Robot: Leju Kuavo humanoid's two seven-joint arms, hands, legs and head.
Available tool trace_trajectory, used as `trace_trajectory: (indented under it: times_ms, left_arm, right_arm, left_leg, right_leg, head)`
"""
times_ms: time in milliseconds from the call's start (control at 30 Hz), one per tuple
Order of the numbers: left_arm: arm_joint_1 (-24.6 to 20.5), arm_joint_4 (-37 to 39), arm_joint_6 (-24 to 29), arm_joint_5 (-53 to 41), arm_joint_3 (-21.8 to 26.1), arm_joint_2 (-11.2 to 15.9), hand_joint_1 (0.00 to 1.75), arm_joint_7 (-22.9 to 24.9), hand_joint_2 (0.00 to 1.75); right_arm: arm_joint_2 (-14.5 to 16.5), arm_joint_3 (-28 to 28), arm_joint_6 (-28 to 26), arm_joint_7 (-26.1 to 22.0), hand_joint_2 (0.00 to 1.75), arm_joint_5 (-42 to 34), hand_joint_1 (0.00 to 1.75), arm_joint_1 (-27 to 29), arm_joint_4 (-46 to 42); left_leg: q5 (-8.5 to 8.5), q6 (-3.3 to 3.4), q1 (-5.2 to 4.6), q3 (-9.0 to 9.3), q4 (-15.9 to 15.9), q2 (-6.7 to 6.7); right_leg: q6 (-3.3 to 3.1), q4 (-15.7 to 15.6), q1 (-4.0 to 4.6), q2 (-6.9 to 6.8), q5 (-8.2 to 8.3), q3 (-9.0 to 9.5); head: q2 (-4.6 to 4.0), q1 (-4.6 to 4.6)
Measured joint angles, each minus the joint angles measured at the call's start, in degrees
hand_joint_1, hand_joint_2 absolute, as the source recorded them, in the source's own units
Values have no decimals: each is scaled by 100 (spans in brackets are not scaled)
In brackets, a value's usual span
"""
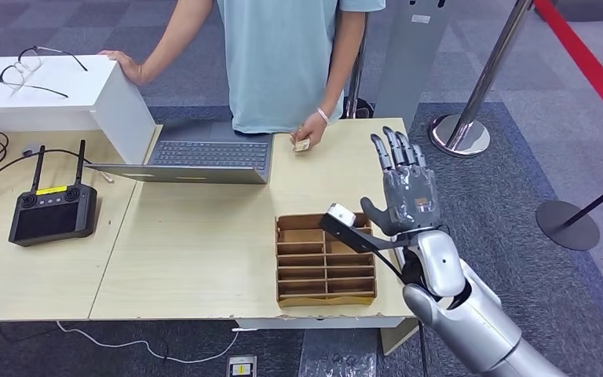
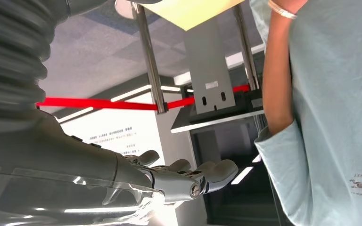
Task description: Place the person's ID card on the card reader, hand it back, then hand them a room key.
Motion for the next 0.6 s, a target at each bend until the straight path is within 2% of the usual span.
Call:
trace_trajectory:
  times_ms: [100,233,300,433,600]
  left_arm:
    - [1,0,4,18,3,0,0,2,175]
    - [4,0,16,48,13,0,0,2,175]
    - [5,0,20,56,20,0,0,2,175]
    - [6,0,25,70,35,0,0,2,175]
    - [7,0,25,96,38,-1,0,-1,175]
  right_arm:
    - [1,3,108,34,175,-168,0,12,-110]
    - [-3,10,298,105,0,-437,0,10,-305]
    - [-4,19,399,121,0,-554,0,4,-416]
    - [-9,73,607,168,175,-610,0,-27,-659]
    - [-26,162,1188,223,175,-794,7,-68,-913]
  left_leg:
    - [0,0,0,0,0,0]
    - [0,0,0,0,0,0]
    - [0,0,0,0,0,0]
    - [0,0,0,0,0,0]
    - [0,0,0,0,0,0]
  right_leg:
    - [0,0,0,0,0,0]
    - [0,0,0,0,0,0]
    - [0,0,0,0,0,0]
    - [0,0,0,0,0,0]
    - [0,0,0,0,0,1]
  head:
    - [0,1]
    - [0,1]
    - [0,1]
    - [0,0]
    - [0,1]
